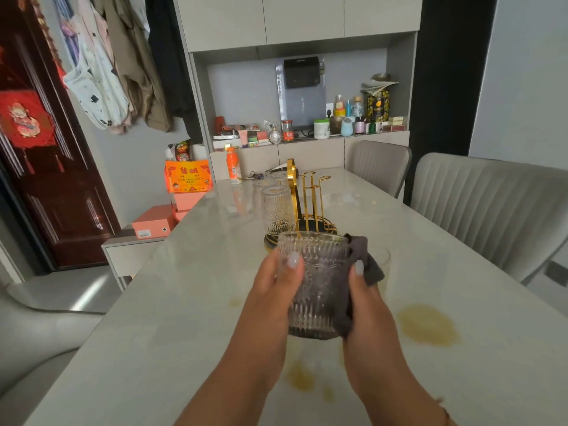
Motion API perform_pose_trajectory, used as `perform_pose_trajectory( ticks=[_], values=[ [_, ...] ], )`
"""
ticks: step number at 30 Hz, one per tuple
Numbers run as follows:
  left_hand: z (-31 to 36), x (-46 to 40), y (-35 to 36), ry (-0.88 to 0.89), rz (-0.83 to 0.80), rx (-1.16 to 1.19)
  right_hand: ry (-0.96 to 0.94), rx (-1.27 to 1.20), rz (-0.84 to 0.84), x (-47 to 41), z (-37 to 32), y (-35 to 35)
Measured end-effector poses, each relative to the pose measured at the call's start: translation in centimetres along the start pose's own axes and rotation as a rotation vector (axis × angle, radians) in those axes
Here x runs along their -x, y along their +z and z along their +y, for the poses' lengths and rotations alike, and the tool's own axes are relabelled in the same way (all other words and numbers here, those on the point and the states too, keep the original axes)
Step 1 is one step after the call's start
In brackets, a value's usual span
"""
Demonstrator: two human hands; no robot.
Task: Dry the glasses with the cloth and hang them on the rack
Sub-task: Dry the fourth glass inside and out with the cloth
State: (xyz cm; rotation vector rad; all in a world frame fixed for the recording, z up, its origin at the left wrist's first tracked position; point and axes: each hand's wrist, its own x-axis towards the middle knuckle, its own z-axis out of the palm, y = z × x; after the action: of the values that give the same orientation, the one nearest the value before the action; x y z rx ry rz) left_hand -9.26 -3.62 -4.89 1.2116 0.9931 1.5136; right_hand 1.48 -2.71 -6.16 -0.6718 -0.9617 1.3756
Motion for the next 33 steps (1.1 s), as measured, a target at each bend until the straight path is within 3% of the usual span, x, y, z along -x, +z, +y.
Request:
perform_pose_trajectory(
  ticks=[3,8,10,16,21,24,29,33],
  values=[
    [-0.1,0.0,0.4,0.115,0.182,-0.161,-0.08,0.149,0.064,0.4,0.2,0.4],
    [0.2,1.1,1.2,0.162,0.147,-0.119,-0.196,0.307,0.066,1.0,-0.1,0.9],
    [0.0,0.9,0.9,0.142,0.128,-0.077,-0.176,0.239,0.026,0.7,-0.4,0.6],
    [-0.3,0.4,0.5,-0.102,-0.073,0.189,0.192,-0.204,-0.041,-0.4,-1.5,0.2],
    [-0.1,0.0,0.4,-0.021,0.14,-0.026,0.061,0.046,0.096,-0.6,-0.2,0.2],
    [0.0,0.6,1.1,0.045,0.173,-0.119,-0.071,0.186,0.072,-0.3,-0.2,0.3],
    [-0.2,0.6,1.0,0.043,0.091,0.064,-0.161,0.157,0.062,0.1,-1.1,0.4],
    [-0.3,0.7,1.2,-0.017,-0.019,0.271,0.063,-0.118,-0.075,-0.1,-1.6,0.3]
  ],
)
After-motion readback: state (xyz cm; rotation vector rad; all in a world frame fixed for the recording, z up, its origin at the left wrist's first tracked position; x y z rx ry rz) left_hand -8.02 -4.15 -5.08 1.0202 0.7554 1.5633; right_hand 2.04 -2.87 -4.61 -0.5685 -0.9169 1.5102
